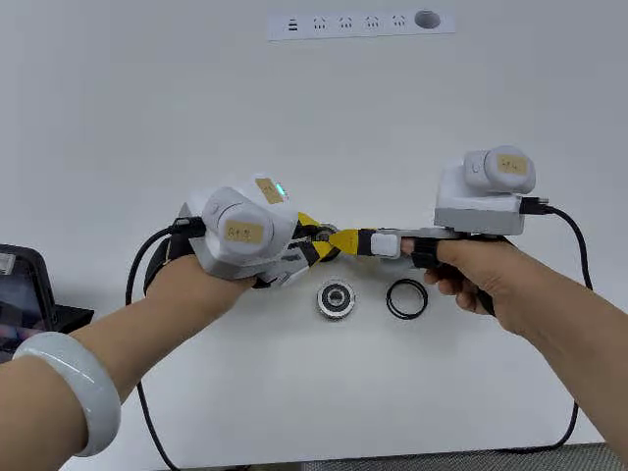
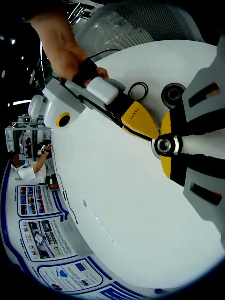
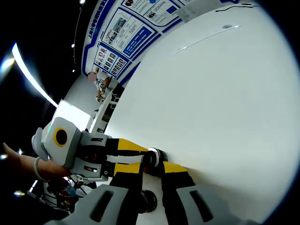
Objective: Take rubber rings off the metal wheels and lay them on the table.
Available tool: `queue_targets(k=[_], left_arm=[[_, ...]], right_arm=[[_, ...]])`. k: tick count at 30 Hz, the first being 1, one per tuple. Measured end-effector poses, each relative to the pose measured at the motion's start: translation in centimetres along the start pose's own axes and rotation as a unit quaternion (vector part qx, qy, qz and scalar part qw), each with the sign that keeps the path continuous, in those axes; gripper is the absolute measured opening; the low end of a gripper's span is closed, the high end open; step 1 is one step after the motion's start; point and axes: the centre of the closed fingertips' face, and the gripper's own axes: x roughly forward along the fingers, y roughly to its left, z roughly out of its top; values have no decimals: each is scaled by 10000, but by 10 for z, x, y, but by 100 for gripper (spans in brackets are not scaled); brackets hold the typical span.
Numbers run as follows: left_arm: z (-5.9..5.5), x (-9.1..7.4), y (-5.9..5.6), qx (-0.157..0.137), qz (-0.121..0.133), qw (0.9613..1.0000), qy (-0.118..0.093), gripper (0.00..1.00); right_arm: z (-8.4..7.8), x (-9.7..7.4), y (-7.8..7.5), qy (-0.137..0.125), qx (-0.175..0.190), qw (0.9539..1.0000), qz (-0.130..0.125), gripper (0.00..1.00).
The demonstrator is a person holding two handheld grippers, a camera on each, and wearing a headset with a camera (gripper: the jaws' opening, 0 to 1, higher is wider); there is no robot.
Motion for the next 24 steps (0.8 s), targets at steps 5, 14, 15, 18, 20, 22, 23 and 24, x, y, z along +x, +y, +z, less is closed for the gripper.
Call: queue_targets(k=[5, 14, 15, 18, 20, 22, 23, 24], left_arm=[[0, 0, 0, -3, 3, 10000, -8, 13], [0, 0, 0, 4, -3, 10000, -1, 13], [0, 0, 0, 0, -3, 10000, -3, 13], [0, 0, 1, 0, -2, 10000, -4, 13], [0, 0, 0, 5, -3, 10000, -4, 13], [0, 0, 0, 8, -5, 10000, -2, 13], [0, 0, 0, 11, -7, 10000, -1, 13], [0, 0, 0, 12, -7, 10000, 0, 13]], right_arm=[[-1, 0, -1, -5, -14, 10000, -23, 13], [0, 1, -8, -31, 82, 9999, -129, 6], [0, 1, -8, -29, 73, 9999, -148, 5], [1, 0, -8, -38, 78, 9998, -150, 3], [1, 0, -8, -48, 55, 9999, -149, 3], [2, 0, -8, -54, 42, 9999, -151, 2], [2, 0, -8, -62, -2, 9998, -164, 2], [1, 0, -7, -68, -20, 9998, -170, 2]])
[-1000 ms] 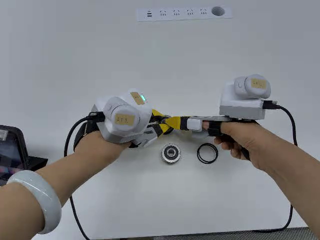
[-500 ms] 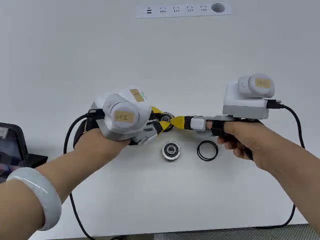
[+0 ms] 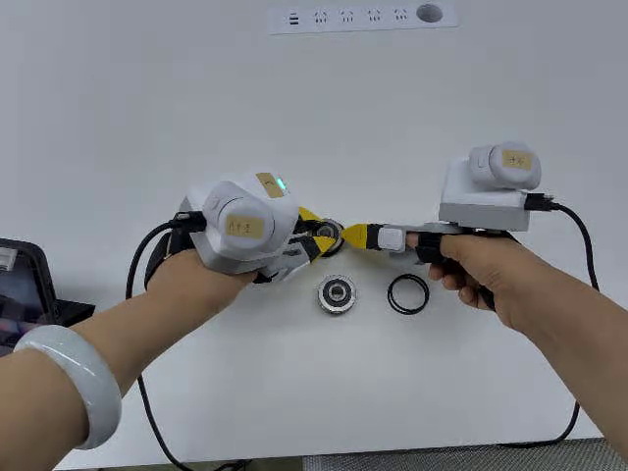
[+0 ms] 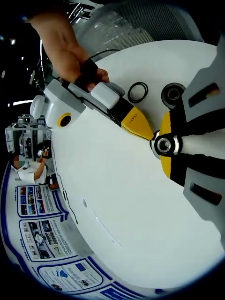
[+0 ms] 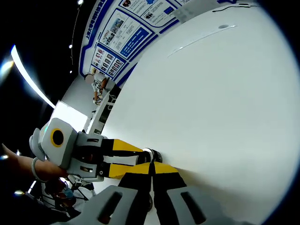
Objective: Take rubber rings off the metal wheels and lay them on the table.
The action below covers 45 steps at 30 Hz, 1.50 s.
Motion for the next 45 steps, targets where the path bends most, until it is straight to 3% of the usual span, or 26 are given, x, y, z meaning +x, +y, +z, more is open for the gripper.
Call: queue_targets(k=[9, 31, 45], left_arm=[[0, 0, 0, 14, -6, 10000, -8, 13], [0, 0, 0, 36, -11, 10000, -6, 13], [0, -1, -3, 248, -82, 9996, -71, 14]], right_arm=[[1, 0, 5, -85, -92, 9999, -2, 2], [2, -4, 23, -151, -32, 9995, 273, 2], [2, -3, 15, -217, -10, 9997, 109, 2]])
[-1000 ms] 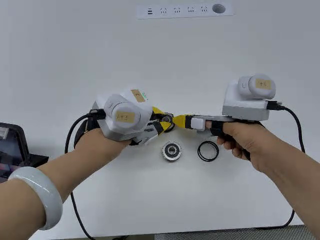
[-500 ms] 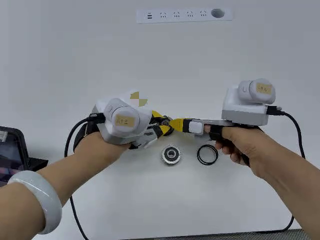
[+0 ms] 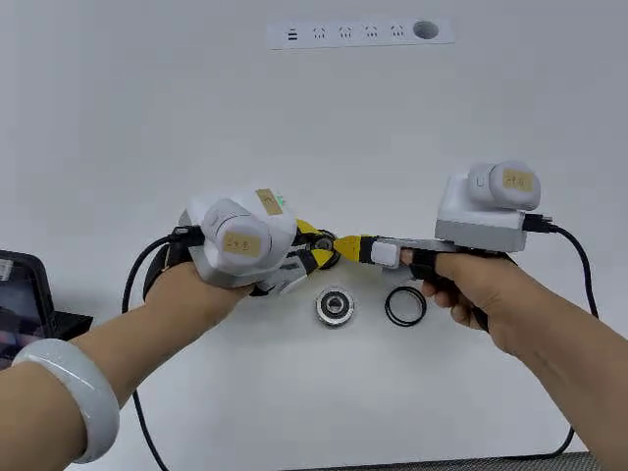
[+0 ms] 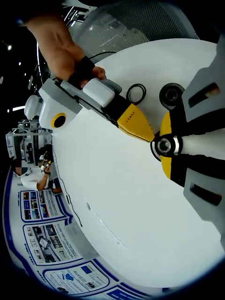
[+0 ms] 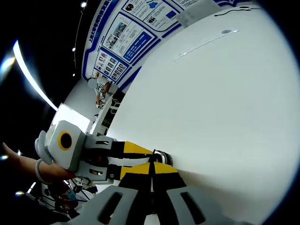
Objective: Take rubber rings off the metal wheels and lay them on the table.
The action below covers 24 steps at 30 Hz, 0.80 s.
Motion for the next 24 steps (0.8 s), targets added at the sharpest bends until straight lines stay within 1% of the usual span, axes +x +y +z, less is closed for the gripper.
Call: queue_targets(k=[4, 6, 12, 18, 24], left_arm=[[2, -2, 0, 25, 37, 10000, -50, 15], [4, -4, 1, 7, 49, 9999, -109, 16], [4, -9, 3, 52, 125, 9999, -103, 22], [-2, -15, 6, 78, 212, 9997, -49, 28], [-8, -23, 8, -25, 273, 9996, -34, 29]], right_arm=[[1, 0, -1, -8, 0, 10000, -18, 2], [1, 0, -1, -15, 4, 10000, -17, 2], [2, 0, 3, -30, -3, 10000, 21, 2], [3, 0, 9, -65, -10, 9999, 99, 2], [4, -4, 16, -110, -12, 9998, 150, 2]])
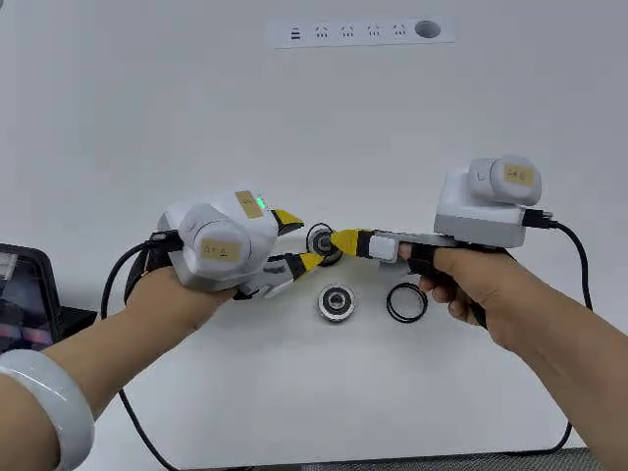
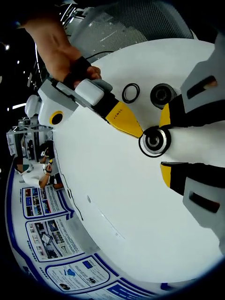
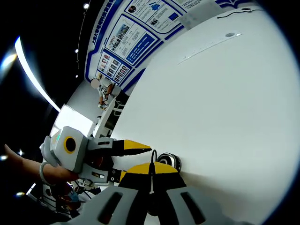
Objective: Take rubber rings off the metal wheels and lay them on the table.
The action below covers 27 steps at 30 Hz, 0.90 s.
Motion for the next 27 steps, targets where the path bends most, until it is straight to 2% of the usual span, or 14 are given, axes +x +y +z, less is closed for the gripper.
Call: queue_targets(k=[3, 11, 21, 27], left_arm=[[-4, -2, 1, -59, 34, 10000, 28, 33], [-6, -6, -2, -193, 43, 9998, -15, 39], [-7, -12, -3, -368, 33, 9992, -141, 49], [-9, -14, -3, -465, 52, 9988, -154, 53]], right_arm=[[0, -4, 3, -40, 4, 10000, 24, 2], [-3, -18, 3, -148, 97, 9998, 9, 2], [-10, -53, -3, -390, 318, 9987, -115, 2], [-23, -76, -14, -456, 517, 9972, -272, 2]])
